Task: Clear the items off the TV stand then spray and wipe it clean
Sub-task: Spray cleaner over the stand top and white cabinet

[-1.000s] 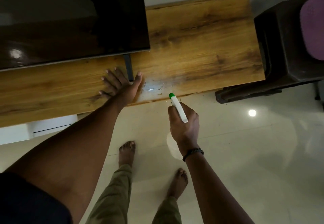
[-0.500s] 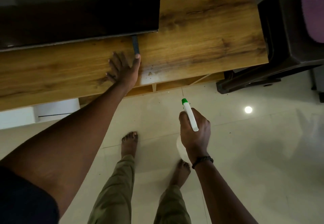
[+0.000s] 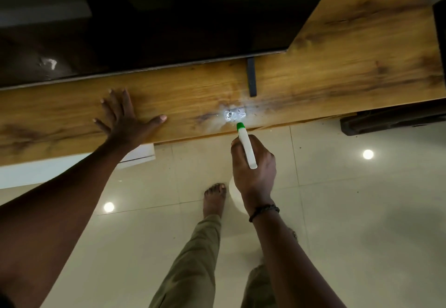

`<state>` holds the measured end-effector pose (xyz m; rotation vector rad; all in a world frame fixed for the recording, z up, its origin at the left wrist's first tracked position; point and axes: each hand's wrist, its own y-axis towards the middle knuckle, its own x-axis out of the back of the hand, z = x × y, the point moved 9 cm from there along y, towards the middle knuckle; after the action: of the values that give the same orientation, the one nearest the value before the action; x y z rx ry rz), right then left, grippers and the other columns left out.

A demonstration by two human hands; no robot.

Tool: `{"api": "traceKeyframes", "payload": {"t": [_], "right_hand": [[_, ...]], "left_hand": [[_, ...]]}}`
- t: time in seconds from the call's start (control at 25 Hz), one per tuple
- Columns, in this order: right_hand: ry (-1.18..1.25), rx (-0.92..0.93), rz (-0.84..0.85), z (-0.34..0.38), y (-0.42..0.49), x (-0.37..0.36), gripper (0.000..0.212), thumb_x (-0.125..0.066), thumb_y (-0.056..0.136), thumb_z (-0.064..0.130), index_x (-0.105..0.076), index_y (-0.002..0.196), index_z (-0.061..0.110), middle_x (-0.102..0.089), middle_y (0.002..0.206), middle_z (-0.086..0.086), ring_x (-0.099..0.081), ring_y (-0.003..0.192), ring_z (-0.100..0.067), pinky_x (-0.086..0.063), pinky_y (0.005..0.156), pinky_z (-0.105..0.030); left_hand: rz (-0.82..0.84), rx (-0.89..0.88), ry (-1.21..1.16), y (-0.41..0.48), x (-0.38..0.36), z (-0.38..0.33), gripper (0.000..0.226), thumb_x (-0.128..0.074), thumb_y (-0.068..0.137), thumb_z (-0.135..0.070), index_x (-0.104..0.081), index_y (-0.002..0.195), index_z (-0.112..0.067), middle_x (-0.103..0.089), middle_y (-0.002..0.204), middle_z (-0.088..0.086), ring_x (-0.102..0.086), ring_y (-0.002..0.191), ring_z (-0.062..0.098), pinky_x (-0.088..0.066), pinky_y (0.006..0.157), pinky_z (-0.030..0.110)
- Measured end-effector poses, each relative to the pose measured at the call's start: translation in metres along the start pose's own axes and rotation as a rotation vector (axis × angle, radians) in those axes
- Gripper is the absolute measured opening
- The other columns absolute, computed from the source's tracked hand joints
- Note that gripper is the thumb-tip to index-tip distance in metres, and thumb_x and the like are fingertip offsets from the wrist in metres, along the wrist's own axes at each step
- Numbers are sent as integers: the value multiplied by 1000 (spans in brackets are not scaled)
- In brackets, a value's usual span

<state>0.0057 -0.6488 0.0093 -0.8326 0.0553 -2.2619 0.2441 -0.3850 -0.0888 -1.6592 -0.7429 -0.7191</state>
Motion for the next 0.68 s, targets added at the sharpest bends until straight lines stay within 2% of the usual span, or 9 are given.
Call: {"api": "traceKeyframes", "payload": {"t": [0.12, 0.32, 0.4, 0.44, 0.48, 0.52, 0.56, 0.6, 0.68], "right_hand": [[-2, -80, -17, 5, 10, -17, 28, -53, 84, 34, -43, 63, 18, -41, 53, 4, -39, 52, -27, -33, 53, -31], [-74, -74, -41, 18, 3, -20, 30, -53, 83, 32, -34, 60, 25, -35, 49, 5, -30, 48, -17, -26, 51, -26], [-66, -65, -81, 14, -2, -10, 25, -54, 87, 31, -45, 65, 24, -44, 52, 4, -42, 46, -16, -34, 47, -28], [-56, -92, -100, 8, -3, -4, 23, -54, 89, 32, -51, 68, 22, -50, 55, 2, -52, 49, -20, -42, 47, -34], [-46, -140, -120, -1, -3, 2, 24, -52, 88, 35, -56, 71, 19, -55, 58, -1, -59, 53, -27, -49, 50, -39], [-42, -194, -146, -11, -3, 9, 28, -50, 86, 39, -59, 72, 16, -57, 60, -5, -61, 56, -34, -53, 53, -44], [-42, -247, -180, -21, -4, 17, 33, -48, 83, 43, -59, 71, 14, -59, 61, -9, -62, 58, -39, -55, 55, -47], [-38, -292, -212, -30, -6, 23, 37, -46, 80, 46, -58, 70, 12, -60, 62, -13, -60, 59, -42, -56, 57, -51], [-41, -327, -231, -40, -10, 29, 40, -45, 79, 49, -55, 68, 11, -59, 64, -16, -58, 62, -45, -56, 57, -55]], "left_hand": [[91, 18, -7, 6, -13, 4, 153, -32, 39, -114, 28, 155, -34, 35, 165, 2, 29, 153, 35, 15, 113, 70], [132, 72, -36, 12, 2, 14, 164, -43, 28, -112, 37, 150, -37, 47, 158, -1, 39, 148, 34, 22, 110, 68], [296, 68, -107, 11, -8, 2, 166, -59, 35, -103, 31, 155, -31, 41, 162, 5, 34, 150, 34, 24, 109, 63], [261, 77, -97, 7, -18, -1, 164, -72, 45, -93, 18, 161, -20, 26, 167, 17, 20, 155, 32, 20, 113, 61], [235, 15, -153, -5, -40, -16, 145, -85, 61, -73, -7, 161, -4, -4, 166, 31, -7, 158, 29, 3, 124, 58], [182, -79, -12, -25, -84, -41, 103, -85, 82, -43, -29, 154, 5, -31, 156, 35, -34, 151, 26, -21, 127, 48], [290, -84, 103, -51, -135, -61, 62, -61, 103, -19, -32, 151, 7, -40, 152, 31, -43, 145, 27, -30, 123, 40], [426, -7, 102, -76, -173, -75, 47, -34, 110, -4, -23, 155, 7, -35, 156, 28, -38, 147, 30, -28, 122, 40], [575, -16, 154, -105, -185, -99, 48, -12, 110, 2, -10, 159, 6, -25, 162, 26, -28, 151, 33, -21, 123, 42]]}}
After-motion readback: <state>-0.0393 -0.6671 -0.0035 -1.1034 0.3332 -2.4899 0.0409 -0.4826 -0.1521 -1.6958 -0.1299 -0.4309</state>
